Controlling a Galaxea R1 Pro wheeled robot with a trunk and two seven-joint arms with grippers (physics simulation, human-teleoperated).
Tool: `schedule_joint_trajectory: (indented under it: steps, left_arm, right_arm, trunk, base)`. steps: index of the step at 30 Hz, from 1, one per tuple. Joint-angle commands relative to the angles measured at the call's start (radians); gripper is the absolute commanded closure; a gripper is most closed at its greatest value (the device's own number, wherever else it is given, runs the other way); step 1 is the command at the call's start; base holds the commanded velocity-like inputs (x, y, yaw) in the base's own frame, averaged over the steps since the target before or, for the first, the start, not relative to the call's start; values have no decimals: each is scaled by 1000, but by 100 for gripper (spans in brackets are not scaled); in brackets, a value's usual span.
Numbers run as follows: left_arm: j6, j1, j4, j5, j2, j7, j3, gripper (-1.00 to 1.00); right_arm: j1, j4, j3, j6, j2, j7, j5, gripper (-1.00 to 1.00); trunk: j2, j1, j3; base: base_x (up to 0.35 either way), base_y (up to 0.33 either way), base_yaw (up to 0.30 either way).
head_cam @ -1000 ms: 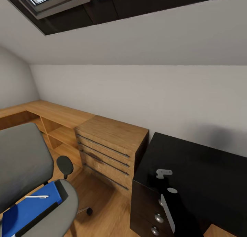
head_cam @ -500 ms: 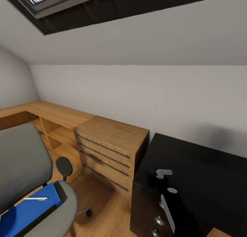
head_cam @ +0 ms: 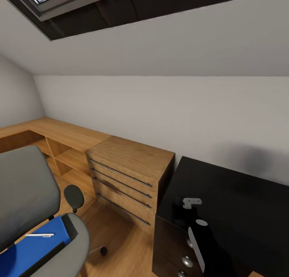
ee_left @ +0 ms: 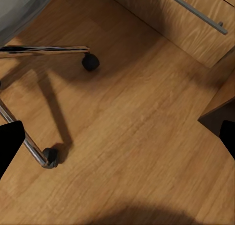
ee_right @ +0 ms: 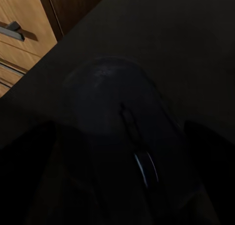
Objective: In the bedroom, organize the workspace by keeping the computer under the desk, ensuring the monitor is on the desk, placing the keyboard on the desk next to the monitor, placing the mouse on the desk next to the keyboard, moving the folder from the swivel chair onto the desk next to the mouse, stacking the notebook on top of the folder with the pen on top of the notebook, and positioning the swivel chair next to the desk.
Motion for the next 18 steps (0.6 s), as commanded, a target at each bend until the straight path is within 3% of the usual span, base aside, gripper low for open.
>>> schedule_joint_trajectory:
  steps: [1,9,18]
  left_arm:
    - [-4,-1,0,6,1,7,-8,-100]
    - [-4,-1,0,6,0,11,-8,-100]
    - [-4,-1,0,6,0,11,-8,-100]
  right_arm:
    - [0,-2,-2,6,1,1,8,100]
    - [0,-2,-1,5,1,1,8,100]
    - [0,-3,-1,6,1,1,8,100]
  trunk:
    - [-1,0,-1]
    - [-50,27,-23]
    - [-50,27,-23]
  base:
    - [2,0,0]
    - [0,0,0]
    - [0,0,0]
